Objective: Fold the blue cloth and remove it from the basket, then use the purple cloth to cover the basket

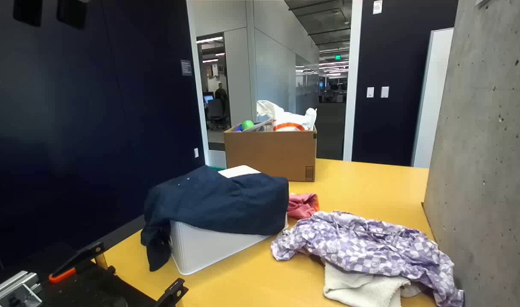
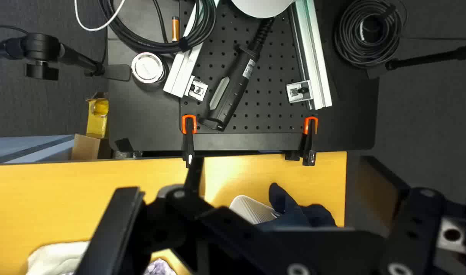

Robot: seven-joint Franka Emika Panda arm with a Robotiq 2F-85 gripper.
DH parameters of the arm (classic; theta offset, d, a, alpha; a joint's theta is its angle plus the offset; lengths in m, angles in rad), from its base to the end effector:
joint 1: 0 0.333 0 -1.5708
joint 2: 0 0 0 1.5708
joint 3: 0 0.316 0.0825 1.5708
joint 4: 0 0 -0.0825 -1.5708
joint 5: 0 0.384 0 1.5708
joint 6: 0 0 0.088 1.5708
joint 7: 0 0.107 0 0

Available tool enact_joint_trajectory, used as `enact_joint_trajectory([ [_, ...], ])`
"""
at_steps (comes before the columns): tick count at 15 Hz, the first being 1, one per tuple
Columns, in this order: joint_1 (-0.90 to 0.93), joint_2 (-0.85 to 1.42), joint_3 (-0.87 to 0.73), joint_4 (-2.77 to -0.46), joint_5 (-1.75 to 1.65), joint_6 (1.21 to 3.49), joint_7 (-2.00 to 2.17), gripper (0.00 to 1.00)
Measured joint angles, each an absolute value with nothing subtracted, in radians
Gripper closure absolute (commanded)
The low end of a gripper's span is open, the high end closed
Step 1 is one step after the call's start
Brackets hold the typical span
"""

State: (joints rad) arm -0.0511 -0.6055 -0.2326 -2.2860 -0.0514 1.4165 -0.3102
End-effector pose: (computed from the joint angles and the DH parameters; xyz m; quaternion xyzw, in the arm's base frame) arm 0.3202 -0.1150 0.5467 -0.9888 -0.0417 0.1216 0.0756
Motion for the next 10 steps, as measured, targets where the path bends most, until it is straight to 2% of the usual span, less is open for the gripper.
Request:
enact_joint_trajectory([
  [10,-0.051,-0.592,-0.232,-2.283,-0.046,1.45,-0.31,0.0],
])
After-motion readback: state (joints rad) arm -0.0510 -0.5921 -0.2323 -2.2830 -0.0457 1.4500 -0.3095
